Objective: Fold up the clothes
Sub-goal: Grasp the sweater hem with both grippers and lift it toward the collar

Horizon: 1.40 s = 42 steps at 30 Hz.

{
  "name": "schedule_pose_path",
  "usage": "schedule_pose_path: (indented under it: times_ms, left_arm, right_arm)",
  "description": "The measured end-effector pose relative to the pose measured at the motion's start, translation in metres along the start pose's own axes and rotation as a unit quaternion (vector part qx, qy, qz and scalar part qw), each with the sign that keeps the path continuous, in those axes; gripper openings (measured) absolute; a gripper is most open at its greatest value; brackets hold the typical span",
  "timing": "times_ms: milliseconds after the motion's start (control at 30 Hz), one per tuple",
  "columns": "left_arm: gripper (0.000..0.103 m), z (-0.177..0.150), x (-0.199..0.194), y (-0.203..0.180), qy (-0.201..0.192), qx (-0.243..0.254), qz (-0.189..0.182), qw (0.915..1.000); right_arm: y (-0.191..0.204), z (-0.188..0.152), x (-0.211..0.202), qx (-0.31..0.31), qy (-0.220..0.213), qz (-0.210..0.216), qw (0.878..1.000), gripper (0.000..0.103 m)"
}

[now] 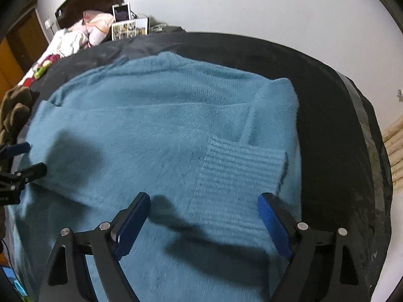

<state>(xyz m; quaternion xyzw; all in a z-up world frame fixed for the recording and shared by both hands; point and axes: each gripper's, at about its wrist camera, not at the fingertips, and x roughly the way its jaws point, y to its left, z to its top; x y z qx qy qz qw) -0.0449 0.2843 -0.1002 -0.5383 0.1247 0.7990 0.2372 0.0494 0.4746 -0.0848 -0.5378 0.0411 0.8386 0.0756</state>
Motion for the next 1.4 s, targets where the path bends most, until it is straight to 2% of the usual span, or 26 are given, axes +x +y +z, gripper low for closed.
schedule_pose_path:
  times_ms: [133, 333, 567, 867, 1133, 1400]
  left_arm:
    - [0.100, -0.021, -0.022, 0.015, -0.007, -0.034, -0.002, 0.9994]
    - [0.100, -0.072, -0.049, 0.019, -0.002, -0.072, 0.009, 0.9974]
    - [0.100, -0.139, -0.073, -0.006, 0.013, -0.066, 0.029, 0.9973]
    - [0.100, -0.213, -0.104, -0.002, 0.011, -0.108, 0.045, 0.9931]
    - [0.100, -0.280, -0.118, 0.022, 0.028, -0.178, -0.001, 0.9836]
    - [0.100, -0.321, -0.124, 0.025, 0.033, -0.188, -0.073, 0.9788]
  right_arm:
    - [-0.002, -0.019, -0.025, -0.003, -0.011, 0.027, 1.000, 0.089]
    - [-0.002, -0.073, -0.059, -0.022, -0.005, 0.048, 0.999, 0.089]
    - [-0.010, -0.147, -0.082, -0.032, 0.024, 0.066, 0.997, 0.089]
    - [-0.029, -0.223, -0.109, -0.032, 0.039, 0.073, 0.996, 0.089]
    - [-0.064, -0.273, -0.123, 0.008, 0.054, 0.092, 0.994, 0.089]
    - [-0.087, -0.317, -0.129, 0.039, 0.078, 0.146, 0.985, 0.089]
